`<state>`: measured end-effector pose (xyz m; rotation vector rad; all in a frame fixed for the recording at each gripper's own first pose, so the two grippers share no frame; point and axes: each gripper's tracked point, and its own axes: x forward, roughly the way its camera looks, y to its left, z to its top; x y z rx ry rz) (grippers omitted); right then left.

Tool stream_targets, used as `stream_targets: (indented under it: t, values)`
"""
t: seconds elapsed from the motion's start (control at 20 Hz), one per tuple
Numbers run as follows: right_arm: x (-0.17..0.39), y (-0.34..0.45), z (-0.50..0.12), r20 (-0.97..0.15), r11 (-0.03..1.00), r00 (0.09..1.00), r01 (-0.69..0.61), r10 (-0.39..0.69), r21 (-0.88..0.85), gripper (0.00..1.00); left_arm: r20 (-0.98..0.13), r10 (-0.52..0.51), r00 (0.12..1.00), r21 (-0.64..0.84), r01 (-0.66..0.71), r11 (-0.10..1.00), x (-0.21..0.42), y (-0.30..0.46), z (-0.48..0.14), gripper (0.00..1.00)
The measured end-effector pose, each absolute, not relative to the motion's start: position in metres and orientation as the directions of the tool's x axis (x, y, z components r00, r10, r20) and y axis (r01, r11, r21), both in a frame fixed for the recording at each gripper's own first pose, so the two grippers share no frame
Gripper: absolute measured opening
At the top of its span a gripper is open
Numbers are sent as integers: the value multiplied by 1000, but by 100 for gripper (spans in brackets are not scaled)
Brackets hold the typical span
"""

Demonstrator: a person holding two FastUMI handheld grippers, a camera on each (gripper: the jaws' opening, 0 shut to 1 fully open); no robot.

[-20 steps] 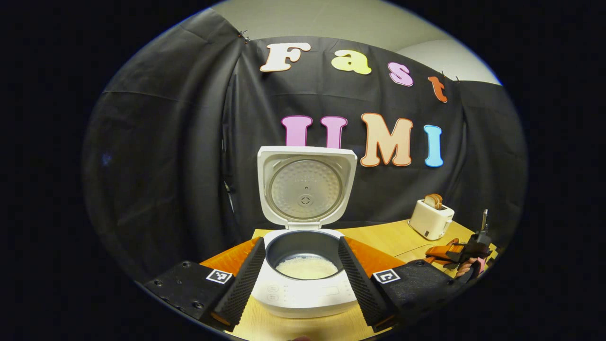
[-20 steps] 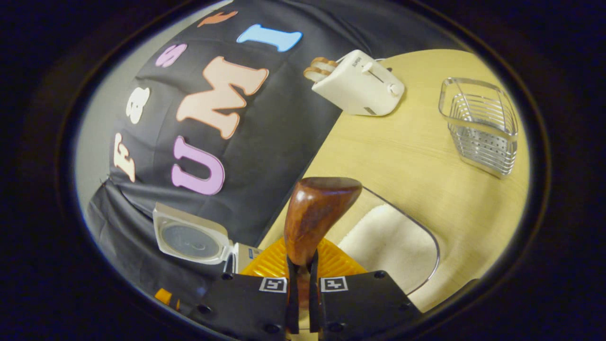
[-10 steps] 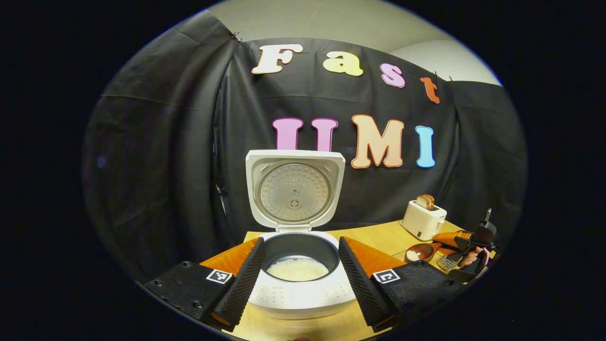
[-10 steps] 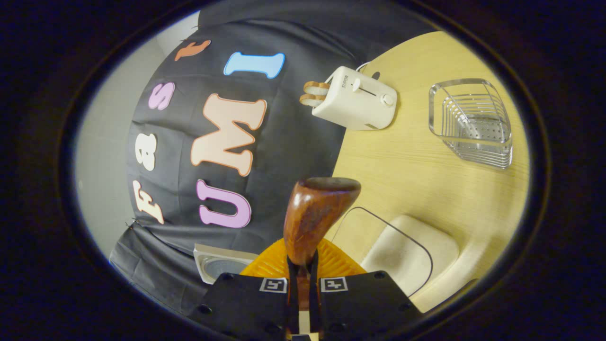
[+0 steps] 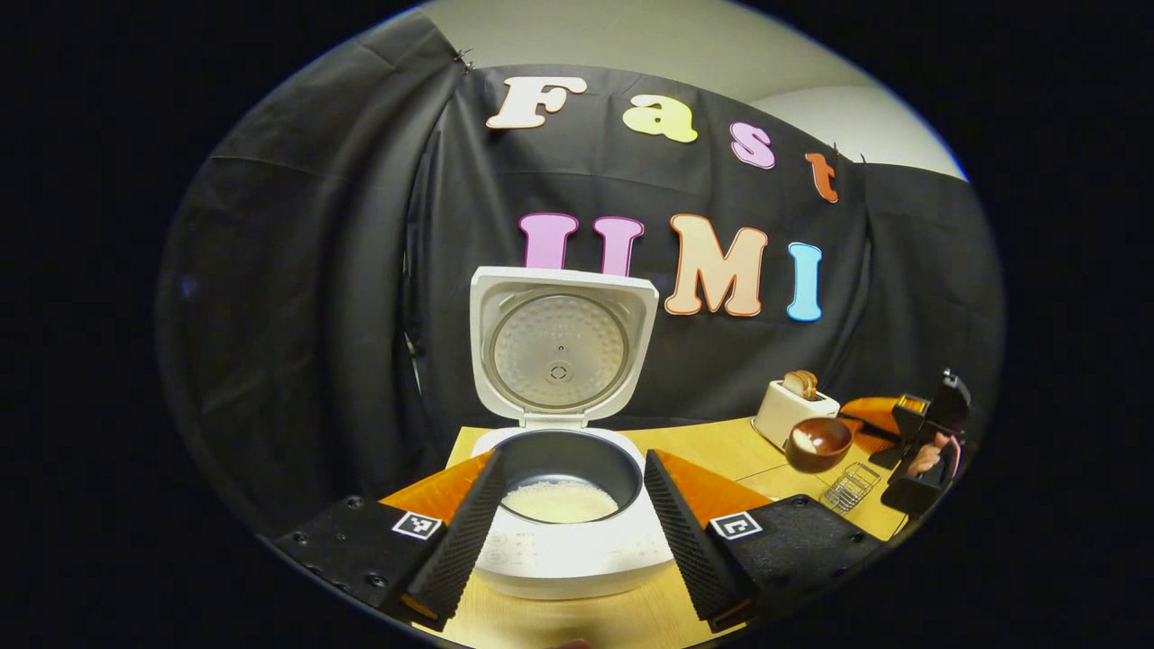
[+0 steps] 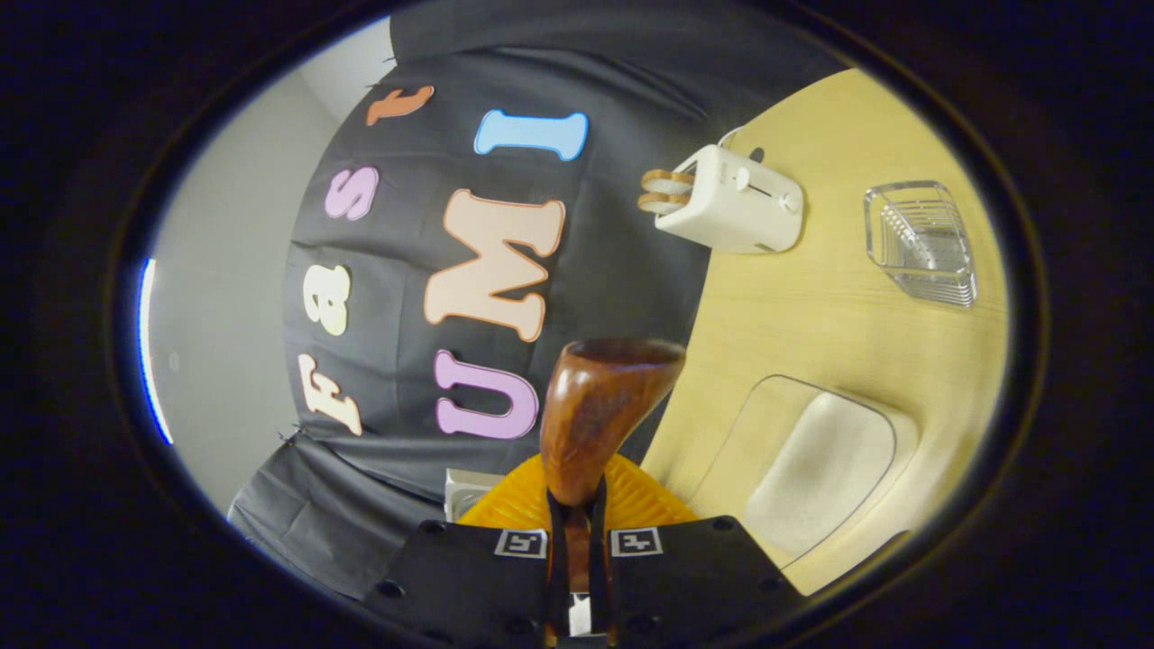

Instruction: Close the left gripper, press the button to open the rice cooker; take a wooden spoon from the chopstick holder with the right hand, scoop a spoonful of rice and pour it into the rice cooker, then put the wooden spoon back into the chopstick holder.

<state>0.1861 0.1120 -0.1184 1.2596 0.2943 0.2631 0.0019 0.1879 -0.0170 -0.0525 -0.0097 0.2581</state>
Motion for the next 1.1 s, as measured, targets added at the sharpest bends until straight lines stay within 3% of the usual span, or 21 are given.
stream_targets:
  t: [0.2, 0.5, 0.8, 0.95, 1.1]
  values:
    - [195, 157, -73, -27, 335, 920, -115, 391, 935, 10, -5, 265, 964, -59, -265, 962, -12, 200, -25, 92]
    - [217, 247, -48, -37, 391, 873, -180, 486, 902, 13, -12, 313, 950, -45, -313, 949, -43, 217, -31, 92]
    - [230, 325, -48, -85, 615, 872, -268, 482, 741, 10, -19, 325, 946, -37, -325, 945, -64, 217, -40, 92]
    - [232, 359, -46, -106, 655, 856, -302, 506, 693, 10, -20, 345, 938, -3, -345, 939, -74, 226, -43, 92]
    - [231, 376, -51, -122, 778, 872, -349, 474, 522, 9, -18, 360, 933, 13, -359, 933, -86, 233, -45, 92]
